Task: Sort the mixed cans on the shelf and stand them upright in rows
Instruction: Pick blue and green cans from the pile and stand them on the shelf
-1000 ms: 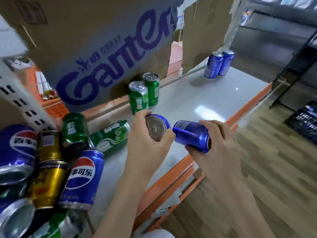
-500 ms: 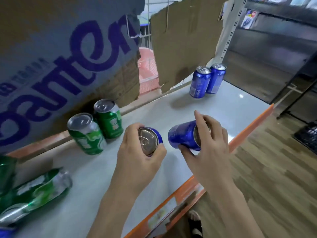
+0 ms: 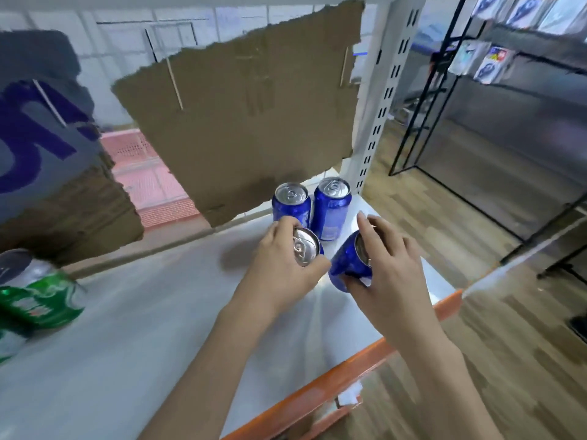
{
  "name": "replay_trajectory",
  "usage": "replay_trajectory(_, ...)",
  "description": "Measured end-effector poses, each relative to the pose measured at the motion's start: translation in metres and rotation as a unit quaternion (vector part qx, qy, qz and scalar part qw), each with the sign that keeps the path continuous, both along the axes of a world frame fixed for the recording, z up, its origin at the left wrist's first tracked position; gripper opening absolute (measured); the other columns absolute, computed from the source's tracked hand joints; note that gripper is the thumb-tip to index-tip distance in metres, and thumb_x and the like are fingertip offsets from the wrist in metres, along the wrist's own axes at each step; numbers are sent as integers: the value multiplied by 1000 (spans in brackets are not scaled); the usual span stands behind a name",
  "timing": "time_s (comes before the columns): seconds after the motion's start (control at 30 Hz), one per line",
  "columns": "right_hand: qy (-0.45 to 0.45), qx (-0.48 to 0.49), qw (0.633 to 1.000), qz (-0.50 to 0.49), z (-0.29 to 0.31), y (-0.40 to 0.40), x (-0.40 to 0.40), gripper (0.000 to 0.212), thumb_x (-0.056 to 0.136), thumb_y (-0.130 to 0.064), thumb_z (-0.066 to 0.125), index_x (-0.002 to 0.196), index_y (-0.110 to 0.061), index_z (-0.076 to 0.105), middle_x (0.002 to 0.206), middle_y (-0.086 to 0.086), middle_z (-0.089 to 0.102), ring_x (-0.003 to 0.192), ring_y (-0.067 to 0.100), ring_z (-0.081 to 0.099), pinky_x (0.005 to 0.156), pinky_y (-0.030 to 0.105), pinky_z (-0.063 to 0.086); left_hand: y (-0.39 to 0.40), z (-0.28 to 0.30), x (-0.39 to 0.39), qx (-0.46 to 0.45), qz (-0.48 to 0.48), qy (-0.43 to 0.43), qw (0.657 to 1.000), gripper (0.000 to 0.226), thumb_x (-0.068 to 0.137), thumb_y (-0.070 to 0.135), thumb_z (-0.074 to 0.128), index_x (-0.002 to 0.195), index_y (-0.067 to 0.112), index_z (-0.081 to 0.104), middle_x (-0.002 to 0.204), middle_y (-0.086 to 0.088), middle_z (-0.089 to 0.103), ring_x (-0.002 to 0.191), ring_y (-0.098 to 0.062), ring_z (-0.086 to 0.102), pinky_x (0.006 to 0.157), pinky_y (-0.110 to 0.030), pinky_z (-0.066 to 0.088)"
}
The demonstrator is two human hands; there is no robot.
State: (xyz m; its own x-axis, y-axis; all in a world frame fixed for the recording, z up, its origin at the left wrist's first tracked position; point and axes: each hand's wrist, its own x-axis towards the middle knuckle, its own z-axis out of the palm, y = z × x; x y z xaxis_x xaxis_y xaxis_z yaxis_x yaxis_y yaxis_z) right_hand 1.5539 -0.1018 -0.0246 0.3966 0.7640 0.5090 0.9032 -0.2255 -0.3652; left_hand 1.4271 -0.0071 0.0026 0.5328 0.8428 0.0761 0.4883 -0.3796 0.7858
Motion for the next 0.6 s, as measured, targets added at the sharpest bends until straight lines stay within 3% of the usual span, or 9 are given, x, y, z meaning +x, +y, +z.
replay_trajectory(0.07,-5,-4,1000,7,1,7,21,78,60,-18,66,133,-12,39,131,14,51,94,39,51,87,39,41,7,-3,21,1,4,16,1000,42,73,27,66,108,18,45,109,0,50,98,-22,49,84,-31,41)
replay_trajectory(0.13,-15,-11,1000,15,1,16,36,80,55,-10,75,129,-5,45,128,17,53,90,39,53,83,41,45,12,-6,38,6,4,34,999,44,74,28,65,111,15,45,110,-2,48,101,-24,48,86,-33,41)
replay_trajectory(0.2,-24,-23,999,30,-1,26,46,81,48,-4,81,124,2,51,124,18,56,88,40,56,82,40,47,15,-8,48,11,9,39,999,44,75,27,65,111,13,45,111,-2,47,102,-23,47,83,-28,37)
replay_trajectory(0.33,18,-62,995,78,-10,39,50,78,55,-4,77,128,-1,50,128,15,53,98,41,54,87,38,44,18,-16,57,28,49,33,998,46,77,25,67,116,12,47,117,-2,46,104,-20,48,75,-19,30)
replay_trajectory(0.47,-32,-39,996,68,-8,39,52,71,51,-5,82,117,1,56,117,18,59,98,39,58,90,32,42,16,-19,63,80,89,99,988,58,83,41,62,129,15,39,125,-3,44,112,-27,49,88,-32,37)
replay_trajectory(0.6,-72,-83,992,61,-11,33,53,63,60,-13,79,117,1,55,121,17,57,114,40,51,101,44,41,11,-15,57,126,117,181,968,67,87,57,46,138,18,28,128,-5,41,114,-31,49,87,-40,45)
